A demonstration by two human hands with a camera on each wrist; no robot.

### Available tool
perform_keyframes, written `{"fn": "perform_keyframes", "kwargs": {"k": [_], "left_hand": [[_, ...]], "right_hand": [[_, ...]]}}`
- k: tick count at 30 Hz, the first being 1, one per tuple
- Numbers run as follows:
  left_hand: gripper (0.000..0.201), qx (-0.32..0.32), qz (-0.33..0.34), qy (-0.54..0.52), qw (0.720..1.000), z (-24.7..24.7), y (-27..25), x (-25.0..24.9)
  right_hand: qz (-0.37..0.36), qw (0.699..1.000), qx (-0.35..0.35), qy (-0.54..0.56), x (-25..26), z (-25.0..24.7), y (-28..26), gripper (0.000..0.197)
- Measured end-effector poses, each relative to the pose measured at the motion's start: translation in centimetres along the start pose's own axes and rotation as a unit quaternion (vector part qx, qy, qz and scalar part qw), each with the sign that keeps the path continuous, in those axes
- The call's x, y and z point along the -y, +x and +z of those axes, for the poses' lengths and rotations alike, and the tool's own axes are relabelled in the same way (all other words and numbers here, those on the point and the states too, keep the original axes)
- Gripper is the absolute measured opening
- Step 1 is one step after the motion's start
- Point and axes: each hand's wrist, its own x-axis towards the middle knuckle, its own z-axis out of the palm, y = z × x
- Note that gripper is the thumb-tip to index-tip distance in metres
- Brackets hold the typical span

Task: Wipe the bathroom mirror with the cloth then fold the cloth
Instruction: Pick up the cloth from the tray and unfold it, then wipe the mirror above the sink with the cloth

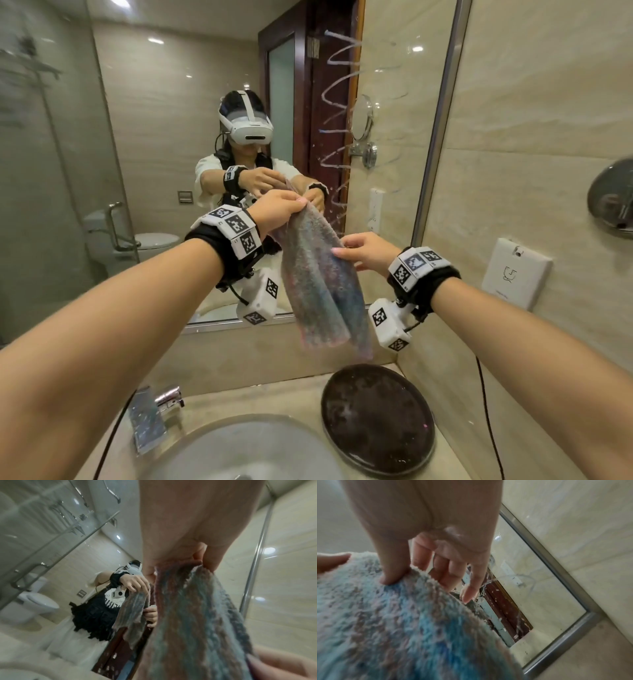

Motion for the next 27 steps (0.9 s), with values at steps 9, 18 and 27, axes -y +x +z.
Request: {"fn": "perform_keyframes", "kwargs": {"k": [9,18,27], "left_hand": [[0.034,-0.07,0.077,0.282,0.954,-0.6,3.3,-0.9],[0.047,-0.217,0.193,0.521,0.802,-4.0,9.6,-6.3],[0.061,-0.234,0.154,0.595,0.753,-6.0,15.6,-10.6]], "right_hand": [[-0.026,0.984,-0.087,0.152,4.3,-4.6,0.4,0.016],[-0.157,0.915,-0.373,0.002,9.3,-10.9,4.4,0.032],[-0.193,0.87,-0.428,-0.152,15.3,-15.4,9.8,0.045]]}}
